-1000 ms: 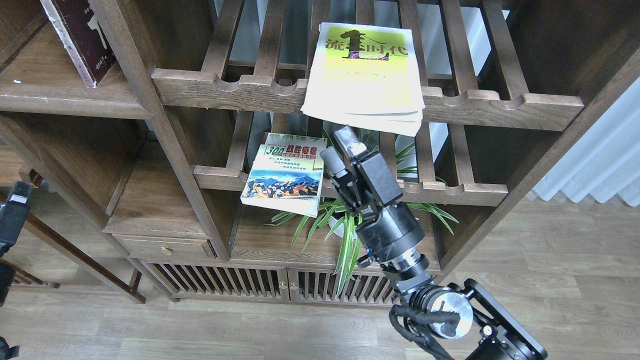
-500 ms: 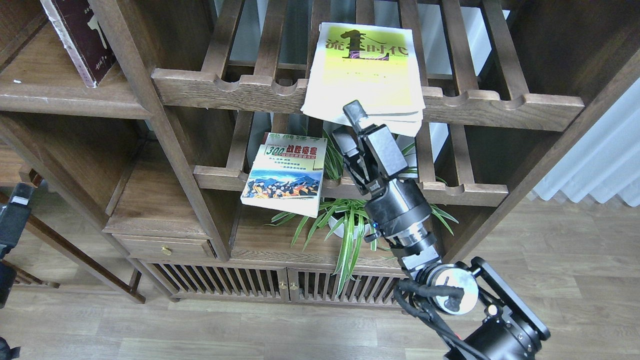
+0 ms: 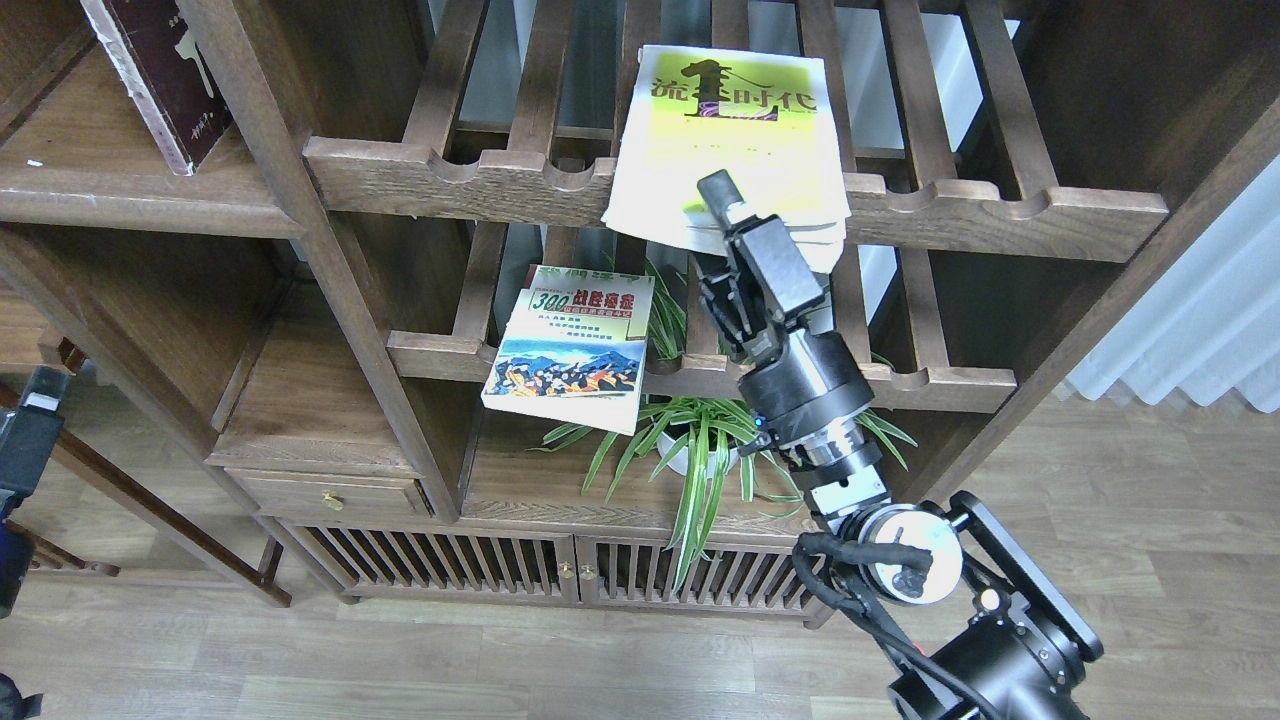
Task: Organize books on shelf
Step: 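Grasp the yellow-green book with the right gripper and pull it down, then lower the yellow-green book toward the left gripper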
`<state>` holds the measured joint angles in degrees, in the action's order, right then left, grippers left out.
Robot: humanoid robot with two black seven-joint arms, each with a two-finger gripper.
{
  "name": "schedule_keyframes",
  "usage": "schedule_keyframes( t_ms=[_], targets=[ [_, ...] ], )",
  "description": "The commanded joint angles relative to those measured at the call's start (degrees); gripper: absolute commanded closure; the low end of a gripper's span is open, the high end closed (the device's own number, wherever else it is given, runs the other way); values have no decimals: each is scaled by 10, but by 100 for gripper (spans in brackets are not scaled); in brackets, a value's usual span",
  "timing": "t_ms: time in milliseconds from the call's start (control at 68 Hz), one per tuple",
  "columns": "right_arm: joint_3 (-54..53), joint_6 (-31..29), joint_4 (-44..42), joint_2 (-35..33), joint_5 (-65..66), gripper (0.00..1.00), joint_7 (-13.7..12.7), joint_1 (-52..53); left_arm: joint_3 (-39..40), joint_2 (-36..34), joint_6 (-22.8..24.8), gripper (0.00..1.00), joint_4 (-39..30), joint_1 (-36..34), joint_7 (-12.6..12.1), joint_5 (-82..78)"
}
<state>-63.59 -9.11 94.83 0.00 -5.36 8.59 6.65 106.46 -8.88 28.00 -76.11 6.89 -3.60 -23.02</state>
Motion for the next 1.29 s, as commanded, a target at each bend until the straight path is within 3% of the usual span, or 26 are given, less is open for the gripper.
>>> schedule_keyframes(
  t_ms=[0,162,294,647,735,897,1279],
  targets=[
    [0,-2,0,0,0,52,2,-1,1,-1,0,6,0,0,0,0],
    [-2,-8,0,0,-1,68,3,-4,2,-1,0,5,0,0,0,0],
    [-2,-56,0,0,-4,97,3,-17,2,-1,0,5,1,0,0,0],
    [5,-136,13,0,-7,97,1,-94,-1,1,0,4,4,-1,1,2],
    [3,-187,15,0,-7,97,1,-138,-2,1,0,3,4,-1,0,9],
    [3,-189,15,0,-7,97,0,-218,-3,1,0,3,4,-2,0,10],
    [-4,-189,0,-127,-65,96,0,-351,-30,2,0,3,5,-7,0,10]
  ],
)
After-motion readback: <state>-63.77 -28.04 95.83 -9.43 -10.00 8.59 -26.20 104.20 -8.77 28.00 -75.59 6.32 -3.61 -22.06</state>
